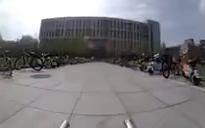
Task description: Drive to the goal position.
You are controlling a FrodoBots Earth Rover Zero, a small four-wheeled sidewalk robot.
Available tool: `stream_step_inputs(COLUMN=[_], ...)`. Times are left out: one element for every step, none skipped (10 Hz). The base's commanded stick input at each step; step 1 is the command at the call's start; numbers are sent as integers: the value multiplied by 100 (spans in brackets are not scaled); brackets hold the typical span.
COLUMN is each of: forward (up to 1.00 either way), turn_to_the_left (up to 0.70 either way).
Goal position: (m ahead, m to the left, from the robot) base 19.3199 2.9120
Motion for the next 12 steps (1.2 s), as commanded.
stream_step_inputs(forward=[100, 100, 100, 100, 0, 0, 0, 0, 0, 0, 0, 0], turn_to_the_left=[0, 0, 0, 0, 0, 0, 0, 0, 0, 0, 0, 0])
